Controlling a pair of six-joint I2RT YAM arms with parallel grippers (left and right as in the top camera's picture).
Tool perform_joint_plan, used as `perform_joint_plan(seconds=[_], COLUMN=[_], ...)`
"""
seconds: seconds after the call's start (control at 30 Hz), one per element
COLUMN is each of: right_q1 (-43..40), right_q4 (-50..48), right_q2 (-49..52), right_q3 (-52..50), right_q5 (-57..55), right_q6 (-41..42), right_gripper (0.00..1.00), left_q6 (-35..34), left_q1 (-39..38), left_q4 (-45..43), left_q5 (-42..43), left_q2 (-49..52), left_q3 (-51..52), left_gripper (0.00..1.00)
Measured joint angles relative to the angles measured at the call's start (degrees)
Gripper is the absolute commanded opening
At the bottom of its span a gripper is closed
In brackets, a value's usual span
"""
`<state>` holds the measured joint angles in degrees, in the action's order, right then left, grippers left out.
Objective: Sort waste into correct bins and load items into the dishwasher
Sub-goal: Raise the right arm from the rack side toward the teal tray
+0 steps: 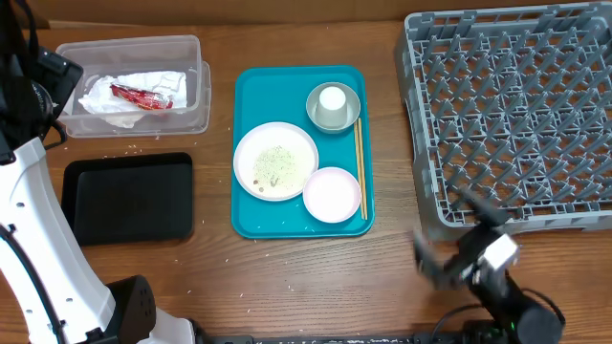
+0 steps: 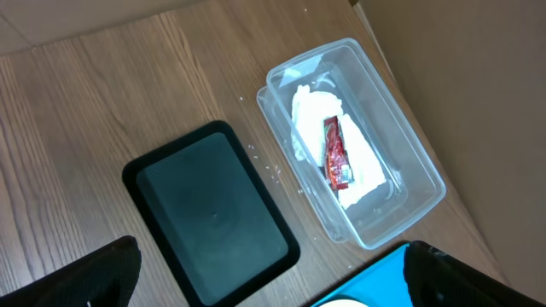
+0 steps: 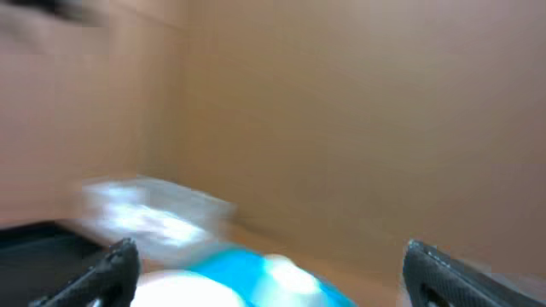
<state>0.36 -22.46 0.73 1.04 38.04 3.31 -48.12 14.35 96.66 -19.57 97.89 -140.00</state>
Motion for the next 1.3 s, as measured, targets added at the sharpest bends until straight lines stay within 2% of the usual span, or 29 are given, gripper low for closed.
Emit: perform_joint_plan(seconds=[0.1, 0.23, 0.43, 0.57, 0.7, 0.8, 0.93, 1.03, 1.1, 1.13, 1.2, 1.3], right_q1=[0.1, 0.2, 0.2, 0.2, 0.2, 0.2, 0.2, 0.2, 0.2, 0.2, 0.2, 0.1], right_q4=[-13.2, -25.0, -26.1, -25.7, -22.0, -16.9, -3.3, 11.8, 26.0, 29.4, 43.4, 59.1], right_q2=[-0.2, -0.2, -0.2, -0.2, 1.1, 4.8, 13.8, 23.1, 30.8, 33.6, 41.5, 52.3], right_q3=[0.0, 0.0, 0.0, 0.4, 6.9, 15.8, 31.0, 44.3, 55.3, 58.8, 70.2, 85.5], right_q5=[15.6, 21.3, 9.5, -0.5, -10.6, -14.7, -15.1, -12.9, -11.3, -11.0, -10.1, -8.7], right_q6=[4.3, 10.3, 19.2, 21.4, 22.1, 20.0, 13.1, 7.4, 4.7, 3.8, 2.2, 0.6], right_gripper=[1.00, 1.00, 1.00, 1.00, 1.00, 1.00, 1.00, 1.00, 1.00, 1.00, 1.00, 1.00], left_q6=[0.0, 0.0, 0.0, 0.0, 0.0, 0.0, 0.0, 0.0, 0.0, 0.0, 0.0, 0.0], left_q1=[0.0, 0.0, 0.0, 0.0, 0.0, 0.0, 0.0, 0.0, 0.0, 0.0, 0.0, 0.0], left_q4=[0.0, 0.0, 0.0, 0.0, 0.0, 0.0, 0.0, 0.0, 0.0, 0.0, 0.0, 0.0], left_q5=[-0.1, -0.2, -0.2, -0.2, -0.2, -0.2, -0.2, -0.2, -0.2, -0.2, -0.2, -0.2], left_q2=[0.0, 0.0, 0.0, 0.0, 0.0, 0.0, 0.0, 0.0, 0.0, 0.0, 0.0, 0.0], left_q3=[0.0, 0.0, 0.0, 0.0, 0.0, 0.0, 0.0, 0.0, 0.0, 0.0, 0.0, 0.0], left_gripper=[1.00, 1.00, 1.00, 1.00, 1.00, 1.00, 1.00, 1.00, 1.00, 1.00, 1.00, 1.00])
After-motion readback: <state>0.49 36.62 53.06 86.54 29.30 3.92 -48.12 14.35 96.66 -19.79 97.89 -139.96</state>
